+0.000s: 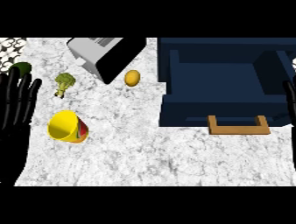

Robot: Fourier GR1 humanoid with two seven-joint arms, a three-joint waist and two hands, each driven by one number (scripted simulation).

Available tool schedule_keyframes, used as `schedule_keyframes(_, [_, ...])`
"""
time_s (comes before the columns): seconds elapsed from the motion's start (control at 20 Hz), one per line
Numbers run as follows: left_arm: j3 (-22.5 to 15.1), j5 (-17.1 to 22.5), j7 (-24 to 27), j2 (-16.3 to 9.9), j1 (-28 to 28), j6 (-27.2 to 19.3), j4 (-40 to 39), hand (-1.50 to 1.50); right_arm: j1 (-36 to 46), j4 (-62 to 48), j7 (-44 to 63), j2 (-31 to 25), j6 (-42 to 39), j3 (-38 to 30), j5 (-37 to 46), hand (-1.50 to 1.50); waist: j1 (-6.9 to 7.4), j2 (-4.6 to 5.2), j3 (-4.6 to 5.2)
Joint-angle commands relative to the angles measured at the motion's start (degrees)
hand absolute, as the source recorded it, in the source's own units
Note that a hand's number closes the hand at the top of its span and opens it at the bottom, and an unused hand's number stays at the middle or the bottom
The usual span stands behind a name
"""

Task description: Pick up the cup, place it into the drawer and close the drawer

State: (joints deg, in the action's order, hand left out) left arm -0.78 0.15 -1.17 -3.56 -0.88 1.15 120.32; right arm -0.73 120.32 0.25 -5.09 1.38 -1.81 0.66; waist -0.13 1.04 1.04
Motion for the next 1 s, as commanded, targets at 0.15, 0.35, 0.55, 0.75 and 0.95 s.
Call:
schedule_keyframes(0.15, [-0.7,-1.1,-0.8,0.7,-0.6,-0.2,-0.6,-1.50,-1.7,0.7,-2.1,0.3,-1.8,-0.4,-0.8,-1.50,0.04,-1.08,-1.05])
schedule_keyframes(0.35, [-0.1,7.9,-5.3,3.4,3.9,-3.3,-0.6,-1.50,3.6,0.2,6.1,-4.5,-4.2,-0.3,-0.5,-1.50,0.38,-1.04,-0.97])
schedule_keyframes(0.55, [2.0,10.8,-2.3,3.4,5.8,-0.9,-2.7,-1.50,6.7,-4.0,6.3,-4.0,-4.5,-0.1,0.2,-1.50,0.42,-1.03,-1.02])
schedule_keyframes(0.75, [2.9,12.0,0.2,3.3,9.3,0.8,-5.1,-1.50,1.7,-3.4,1.4,-2.4,-5.5,1.0,1.3,-1.50,0.23,-1.06,-1.04])
schedule_keyframes(0.95, [9.8,15.8,0.8,-0.2,8.8,2.7,-9.1,-1.50,1.7,-4.3,-0.4,-2.3,-6.2,-0.4,0.2,-1.50,0.26,-1.05,-1.04])
